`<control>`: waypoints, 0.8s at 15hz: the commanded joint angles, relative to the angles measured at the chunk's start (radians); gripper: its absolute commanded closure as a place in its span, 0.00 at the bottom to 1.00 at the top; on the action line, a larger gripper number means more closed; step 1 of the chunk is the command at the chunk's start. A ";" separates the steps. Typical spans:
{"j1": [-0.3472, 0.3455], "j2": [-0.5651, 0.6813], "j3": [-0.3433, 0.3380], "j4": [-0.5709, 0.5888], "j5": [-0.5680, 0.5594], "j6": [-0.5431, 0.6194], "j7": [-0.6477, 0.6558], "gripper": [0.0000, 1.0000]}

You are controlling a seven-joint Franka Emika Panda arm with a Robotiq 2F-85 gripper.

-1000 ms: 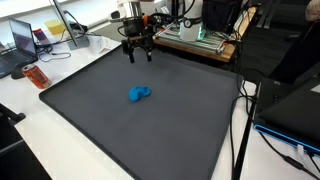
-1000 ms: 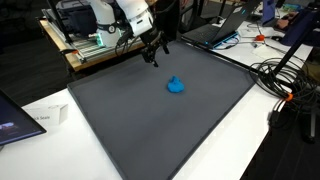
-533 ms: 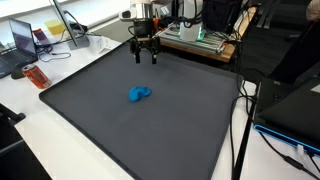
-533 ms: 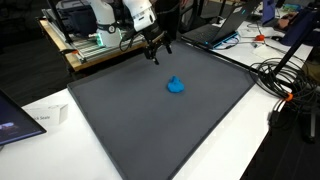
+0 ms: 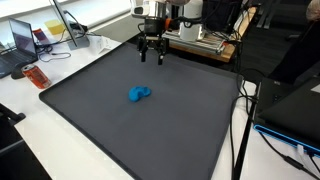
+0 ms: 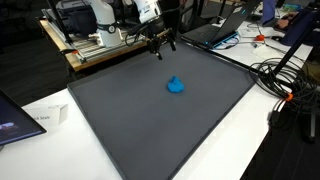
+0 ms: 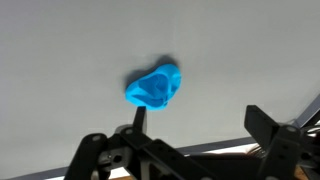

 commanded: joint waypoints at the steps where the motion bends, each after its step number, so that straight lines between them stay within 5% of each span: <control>1: 0.016 0.029 0.024 0.011 0.064 0.075 -0.032 0.00; 9: 0.086 0.194 0.034 0.052 0.046 0.254 0.081 0.00; 10: 0.188 0.189 -0.069 0.016 -0.097 0.246 0.259 0.00; 11: 0.125 0.223 0.003 0.061 0.034 0.283 0.137 0.00; 12: 0.151 0.228 -0.018 0.062 0.035 0.289 0.168 0.00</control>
